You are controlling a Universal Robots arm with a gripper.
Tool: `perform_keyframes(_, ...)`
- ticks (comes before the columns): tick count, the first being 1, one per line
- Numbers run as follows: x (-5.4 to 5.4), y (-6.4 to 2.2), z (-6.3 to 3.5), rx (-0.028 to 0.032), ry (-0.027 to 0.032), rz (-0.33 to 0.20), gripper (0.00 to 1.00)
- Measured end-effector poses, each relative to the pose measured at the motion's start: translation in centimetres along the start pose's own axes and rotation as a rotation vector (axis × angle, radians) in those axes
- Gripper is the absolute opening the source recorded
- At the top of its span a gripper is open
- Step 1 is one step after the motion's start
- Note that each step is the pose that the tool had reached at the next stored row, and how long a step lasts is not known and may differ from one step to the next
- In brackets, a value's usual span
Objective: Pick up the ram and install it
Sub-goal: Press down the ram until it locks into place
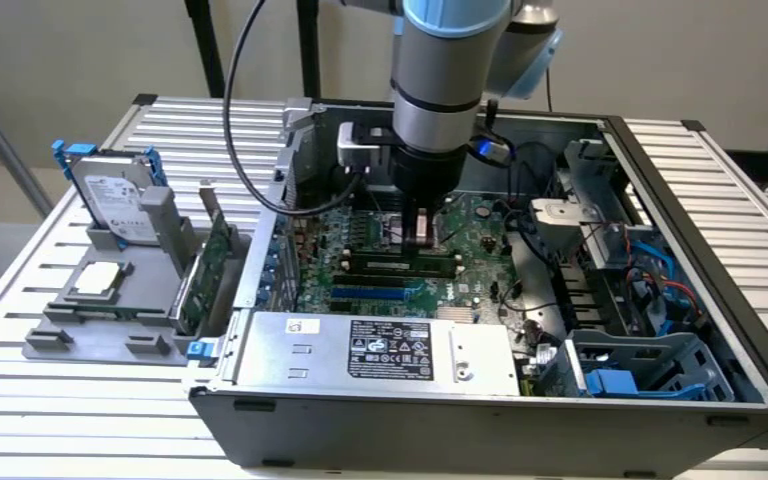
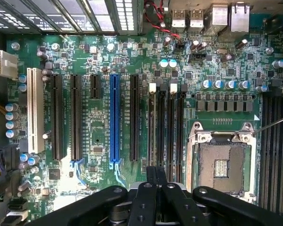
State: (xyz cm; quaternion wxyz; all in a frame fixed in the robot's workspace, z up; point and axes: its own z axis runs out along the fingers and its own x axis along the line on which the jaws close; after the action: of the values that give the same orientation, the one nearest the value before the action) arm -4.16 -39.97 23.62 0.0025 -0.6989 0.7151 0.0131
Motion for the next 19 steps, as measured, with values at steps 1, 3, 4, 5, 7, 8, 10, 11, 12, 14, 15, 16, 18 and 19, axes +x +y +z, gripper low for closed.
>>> perform_keyframes(1,0.0,0.0,0.05,-0.0001,-0.0002,0.0,0.0)
perform_keyframes(3,0.0,0.02,0.19,-0.0001,-0.0003,0.0,0.0)
perform_keyframes(4,0.0,0.04,0.3,-0.0001,-0.0003,0.0,0.0)
perform_keyframes(5,0.0,0.05,0.43,-0.0001,-0.0002,0.0,0.0)
perform_keyframes(7,0.0,0.08,0.69,-0.0005,0.001,0.0,0.0)
perform_keyframes(8,0.0,0.08,0.85,-0.0004,0.0011,0.0,0.0)
perform_keyframes(10,0.0,0.1,1.14,-0.0006,0.001,0.0,0.0)
perform_keyframes(11,0.0,0.1,1.18,-0.0004,0.0005,0.0,0.0)
perform_keyframes(12,0.0,0.1,1.17,-0.0003,0.0003,0.0,0.0)
perform_keyframes(14,0.0,0.11,0.61,-0.0002,-0.0019,0.0,0.0)
perform_keyframes(15,0.0,0.12,0.14,-0.001,-0.0007,0.0,0.0)
perform_keyframes(16,0.0,0.12,-0.3,-0.0017,-0.0002,0.0,0.0)
perform_keyframes(18,0.0,0.12,-0.84,-0.0022,-0.0002,0.0,0.0)
perform_keyframes(19,0.0,0.13,-0.94,-0.0022,-0.0002,0.0,0.0)
